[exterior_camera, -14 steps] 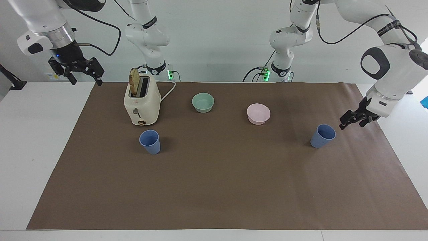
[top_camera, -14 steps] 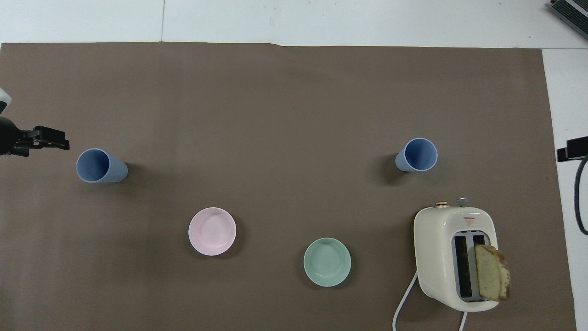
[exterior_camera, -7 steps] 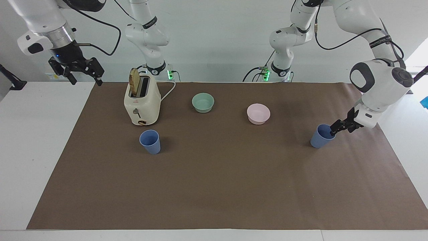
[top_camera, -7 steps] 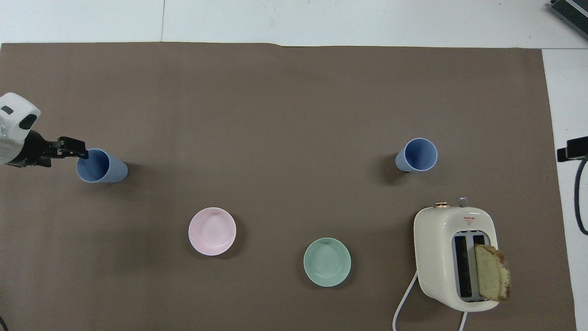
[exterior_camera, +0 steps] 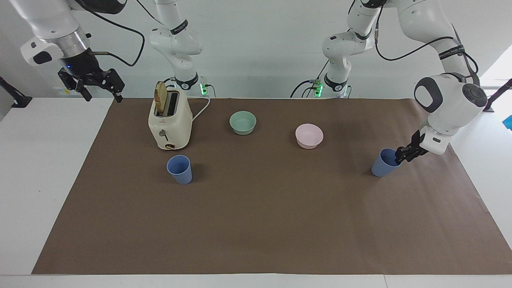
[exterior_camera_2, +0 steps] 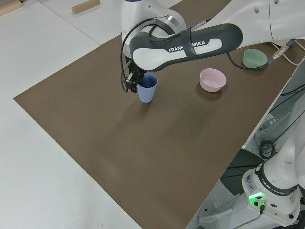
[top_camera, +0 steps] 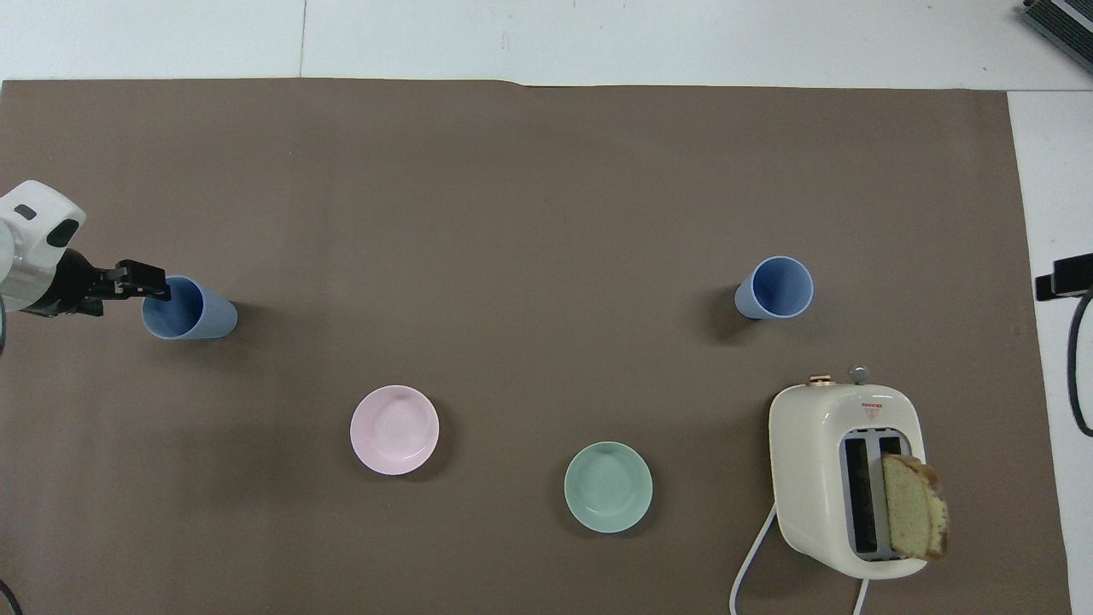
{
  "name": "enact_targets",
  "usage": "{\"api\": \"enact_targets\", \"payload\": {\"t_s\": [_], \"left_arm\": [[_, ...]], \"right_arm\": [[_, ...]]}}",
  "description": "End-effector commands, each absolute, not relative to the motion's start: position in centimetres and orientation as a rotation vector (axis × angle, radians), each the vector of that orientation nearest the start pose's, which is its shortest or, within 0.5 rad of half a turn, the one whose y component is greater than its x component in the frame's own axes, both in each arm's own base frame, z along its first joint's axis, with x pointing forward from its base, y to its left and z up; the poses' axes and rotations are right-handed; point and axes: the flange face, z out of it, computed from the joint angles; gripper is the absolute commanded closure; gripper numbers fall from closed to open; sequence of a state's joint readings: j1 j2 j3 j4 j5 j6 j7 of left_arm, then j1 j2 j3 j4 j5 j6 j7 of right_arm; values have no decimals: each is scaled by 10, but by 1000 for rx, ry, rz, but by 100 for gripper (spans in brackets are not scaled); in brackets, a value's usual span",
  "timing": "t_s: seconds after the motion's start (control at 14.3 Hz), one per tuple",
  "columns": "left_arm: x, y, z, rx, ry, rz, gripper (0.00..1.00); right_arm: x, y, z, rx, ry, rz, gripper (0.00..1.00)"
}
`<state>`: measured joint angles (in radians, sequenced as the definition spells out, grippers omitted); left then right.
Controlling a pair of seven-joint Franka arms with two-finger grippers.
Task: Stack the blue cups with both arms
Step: 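Reach the left gripper to the blue cup nearest it and grasp it, then carry the blue cup with the left gripper toward the table center and set it down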
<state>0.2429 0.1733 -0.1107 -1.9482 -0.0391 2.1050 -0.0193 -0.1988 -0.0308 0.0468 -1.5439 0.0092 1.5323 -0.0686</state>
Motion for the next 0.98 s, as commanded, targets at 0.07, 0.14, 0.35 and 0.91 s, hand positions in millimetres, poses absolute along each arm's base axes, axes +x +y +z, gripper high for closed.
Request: {"api": "enact_targets", "payload": {"t_s": [0.07,0.14,0.35,0.91], "left_arm": [[585,76,395,-3181,-285,4,100],[591,76,401,-3190,-287,-6,100],[602,71,435,-3196,-282,21,100],[604,-87,471,-3266,-564,-52,100]], "right_arm": [[531,-81,652,-3149,158,-27,0],[531,-80,652,-3148,155,-25,0],[531,-81,653,-3149,158,-30,0],[531,-81,652,-3149,160,-27,0]]}}
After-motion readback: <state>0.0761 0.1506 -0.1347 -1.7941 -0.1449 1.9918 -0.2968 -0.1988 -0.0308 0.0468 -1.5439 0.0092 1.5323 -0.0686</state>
